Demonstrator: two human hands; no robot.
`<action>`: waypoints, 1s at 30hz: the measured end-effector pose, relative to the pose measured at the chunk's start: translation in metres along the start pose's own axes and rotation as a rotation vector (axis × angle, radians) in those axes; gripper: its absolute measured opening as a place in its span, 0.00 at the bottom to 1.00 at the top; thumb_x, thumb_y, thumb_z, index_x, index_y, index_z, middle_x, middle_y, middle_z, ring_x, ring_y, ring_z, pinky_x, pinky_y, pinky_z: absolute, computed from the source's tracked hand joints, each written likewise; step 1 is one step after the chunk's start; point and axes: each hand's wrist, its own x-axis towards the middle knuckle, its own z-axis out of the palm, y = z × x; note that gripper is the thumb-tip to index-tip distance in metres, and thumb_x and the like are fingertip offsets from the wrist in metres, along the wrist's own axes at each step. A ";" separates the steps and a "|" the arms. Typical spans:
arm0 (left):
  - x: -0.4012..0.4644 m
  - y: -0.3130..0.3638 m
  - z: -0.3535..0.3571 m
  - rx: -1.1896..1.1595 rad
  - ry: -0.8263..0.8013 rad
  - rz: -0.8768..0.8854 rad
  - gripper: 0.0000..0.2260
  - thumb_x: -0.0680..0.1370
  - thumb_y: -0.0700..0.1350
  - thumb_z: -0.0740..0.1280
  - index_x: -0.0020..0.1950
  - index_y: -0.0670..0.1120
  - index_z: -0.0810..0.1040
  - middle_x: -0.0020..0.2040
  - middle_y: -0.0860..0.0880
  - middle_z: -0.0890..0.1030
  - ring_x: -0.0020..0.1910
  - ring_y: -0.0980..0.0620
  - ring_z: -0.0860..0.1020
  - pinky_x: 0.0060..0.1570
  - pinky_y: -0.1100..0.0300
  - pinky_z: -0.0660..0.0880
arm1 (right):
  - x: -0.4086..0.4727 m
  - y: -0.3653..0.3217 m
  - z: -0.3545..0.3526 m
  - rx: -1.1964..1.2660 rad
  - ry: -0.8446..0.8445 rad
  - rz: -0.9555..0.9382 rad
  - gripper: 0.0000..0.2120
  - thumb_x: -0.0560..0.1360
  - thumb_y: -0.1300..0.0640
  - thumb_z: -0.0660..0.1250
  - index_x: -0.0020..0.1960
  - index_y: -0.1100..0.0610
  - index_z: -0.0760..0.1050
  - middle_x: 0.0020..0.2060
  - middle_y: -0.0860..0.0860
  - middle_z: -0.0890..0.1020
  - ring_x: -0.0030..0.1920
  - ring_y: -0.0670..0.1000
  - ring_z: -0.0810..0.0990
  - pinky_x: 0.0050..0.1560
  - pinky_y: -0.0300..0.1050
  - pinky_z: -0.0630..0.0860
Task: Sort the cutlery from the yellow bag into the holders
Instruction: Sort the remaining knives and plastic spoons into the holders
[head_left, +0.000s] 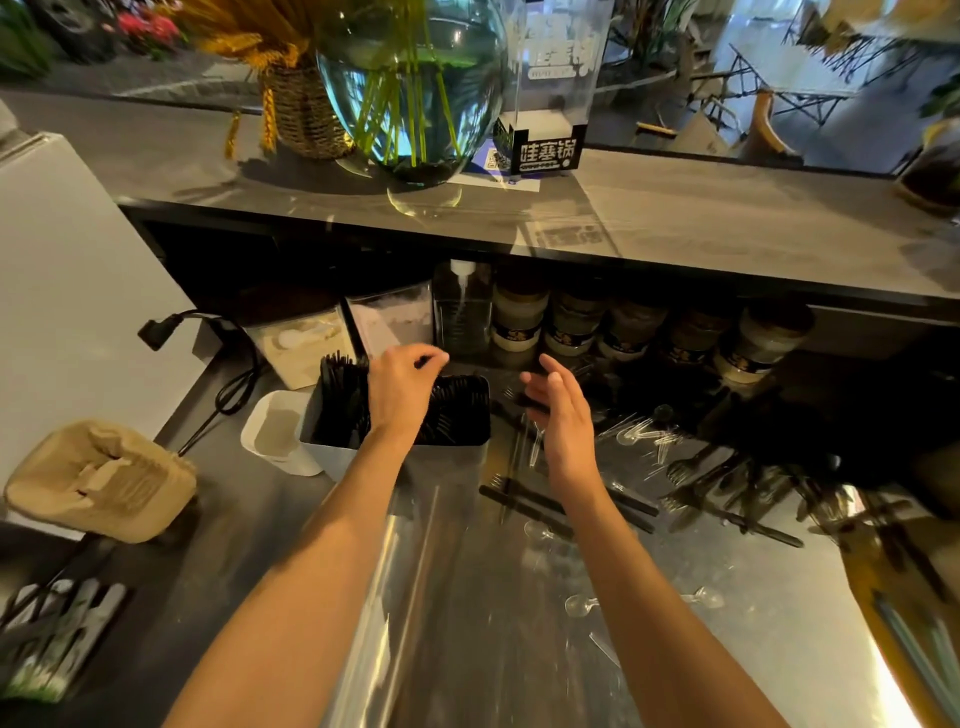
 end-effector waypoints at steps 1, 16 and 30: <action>0.002 0.005 -0.006 -0.026 0.071 0.028 0.07 0.78 0.46 0.72 0.51 0.45 0.87 0.45 0.51 0.85 0.43 0.58 0.81 0.42 0.77 0.71 | 0.001 -0.001 0.000 0.003 -0.003 -0.002 0.16 0.86 0.53 0.53 0.72 0.50 0.71 0.57 0.47 0.82 0.61 0.46 0.79 0.62 0.42 0.73; -0.016 -0.005 0.014 0.170 -0.432 -0.018 0.21 0.85 0.54 0.52 0.77 0.49 0.67 0.74 0.46 0.72 0.73 0.45 0.69 0.71 0.50 0.65 | -0.001 0.002 0.006 0.018 -0.031 -0.013 0.13 0.86 0.52 0.54 0.67 0.45 0.71 0.55 0.46 0.83 0.60 0.45 0.80 0.69 0.52 0.72; -0.042 0.016 0.047 0.613 -0.336 0.217 0.30 0.82 0.62 0.44 0.81 0.50 0.57 0.81 0.46 0.58 0.80 0.45 0.52 0.77 0.42 0.48 | -0.014 0.019 -0.050 0.101 0.067 0.000 0.16 0.86 0.52 0.55 0.68 0.53 0.74 0.55 0.51 0.83 0.54 0.44 0.81 0.59 0.43 0.77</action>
